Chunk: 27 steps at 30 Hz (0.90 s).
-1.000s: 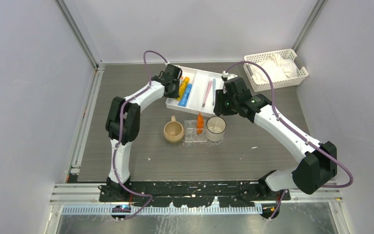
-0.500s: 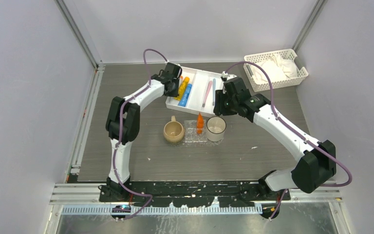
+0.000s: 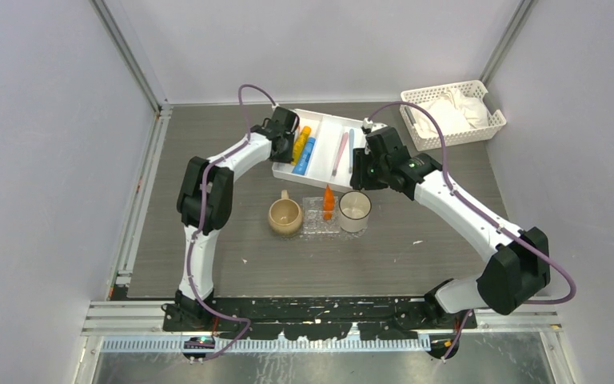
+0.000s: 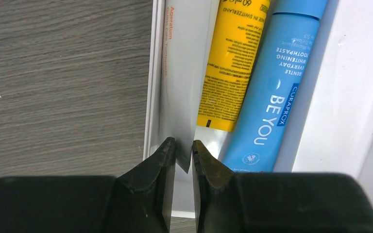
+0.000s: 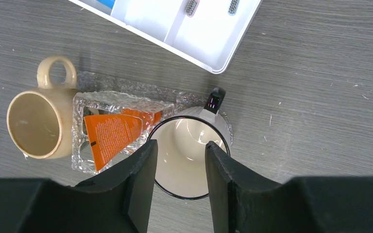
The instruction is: Prepare toiletry sets of a toothbrush and toothpaste on the tray
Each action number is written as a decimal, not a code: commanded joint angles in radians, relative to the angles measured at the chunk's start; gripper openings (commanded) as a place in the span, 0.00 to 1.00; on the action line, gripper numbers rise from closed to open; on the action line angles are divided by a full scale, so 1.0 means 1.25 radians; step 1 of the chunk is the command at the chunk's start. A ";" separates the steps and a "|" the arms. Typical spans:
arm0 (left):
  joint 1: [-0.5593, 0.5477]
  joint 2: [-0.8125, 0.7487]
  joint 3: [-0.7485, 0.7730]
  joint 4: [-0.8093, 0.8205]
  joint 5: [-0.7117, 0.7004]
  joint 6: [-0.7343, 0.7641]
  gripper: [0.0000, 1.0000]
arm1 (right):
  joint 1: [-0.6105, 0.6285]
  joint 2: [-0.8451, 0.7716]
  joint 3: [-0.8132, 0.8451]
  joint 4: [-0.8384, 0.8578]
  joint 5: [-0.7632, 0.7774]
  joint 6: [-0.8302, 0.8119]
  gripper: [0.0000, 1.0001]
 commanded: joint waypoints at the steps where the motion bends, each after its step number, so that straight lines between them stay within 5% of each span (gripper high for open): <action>1: 0.009 -0.002 -0.019 0.049 -0.006 0.009 0.18 | -0.003 -0.001 0.000 0.027 -0.005 -0.001 0.47; 6: 0.015 -0.006 -0.050 0.079 -0.009 0.003 0.01 | -0.003 0.004 0.001 0.027 -0.004 -0.002 0.46; 17: 0.020 -0.161 -0.167 0.220 -0.076 0.043 0.01 | -0.002 -0.006 0.002 0.021 -0.005 -0.001 0.45; 27: 0.022 -0.281 -0.157 0.158 -0.050 0.050 0.01 | -0.003 -0.040 -0.001 0.011 -0.013 0.004 0.45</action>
